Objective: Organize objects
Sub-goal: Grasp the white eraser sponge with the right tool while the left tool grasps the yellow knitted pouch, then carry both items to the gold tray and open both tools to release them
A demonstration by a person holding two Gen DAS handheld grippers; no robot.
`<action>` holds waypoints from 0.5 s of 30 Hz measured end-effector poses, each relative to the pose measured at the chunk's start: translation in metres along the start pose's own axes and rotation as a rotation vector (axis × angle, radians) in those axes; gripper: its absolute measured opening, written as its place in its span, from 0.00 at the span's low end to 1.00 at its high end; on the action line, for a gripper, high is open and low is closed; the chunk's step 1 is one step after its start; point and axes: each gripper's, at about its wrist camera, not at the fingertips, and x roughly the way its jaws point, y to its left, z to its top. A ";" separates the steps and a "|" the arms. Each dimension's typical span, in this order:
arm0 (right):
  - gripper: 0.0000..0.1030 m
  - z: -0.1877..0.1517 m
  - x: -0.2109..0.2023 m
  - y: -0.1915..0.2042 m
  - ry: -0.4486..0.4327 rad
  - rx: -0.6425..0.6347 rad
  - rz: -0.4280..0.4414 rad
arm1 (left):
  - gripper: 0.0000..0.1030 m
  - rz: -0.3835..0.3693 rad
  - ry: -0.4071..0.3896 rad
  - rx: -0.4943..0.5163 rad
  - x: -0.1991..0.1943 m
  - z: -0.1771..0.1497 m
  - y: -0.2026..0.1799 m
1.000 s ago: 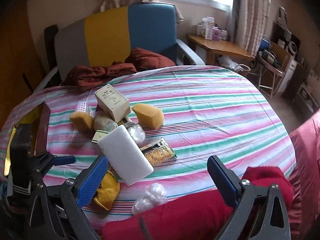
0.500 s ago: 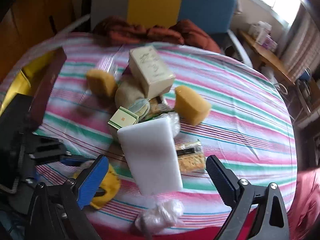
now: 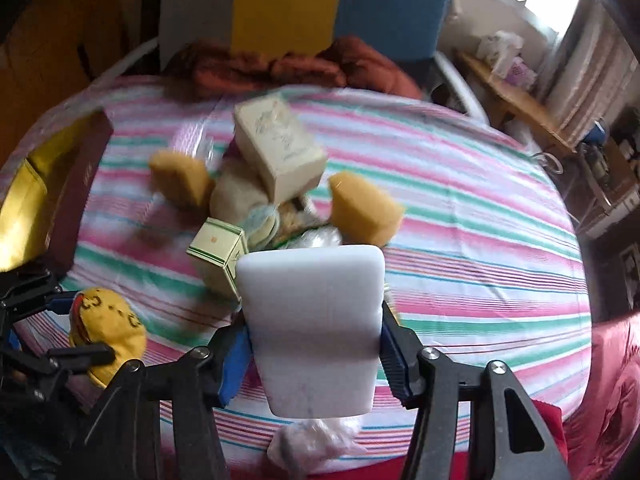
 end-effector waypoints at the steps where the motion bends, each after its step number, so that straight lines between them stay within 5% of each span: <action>1: 0.55 0.002 -0.006 -0.001 -0.016 0.008 -0.002 | 0.44 0.002 -0.012 -0.008 -0.006 0.000 0.002; 6: 0.55 0.016 -0.036 0.016 -0.120 0.029 0.015 | 0.44 0.042 -0.092 -0.057 -0.038 0.008 0.021; 15: 0.55 0.052 -0.040 0.113 -0.199 -0.077 0.243 | 0.44 0.215 -0.230 -0.196 -0.121 -0.018 0.078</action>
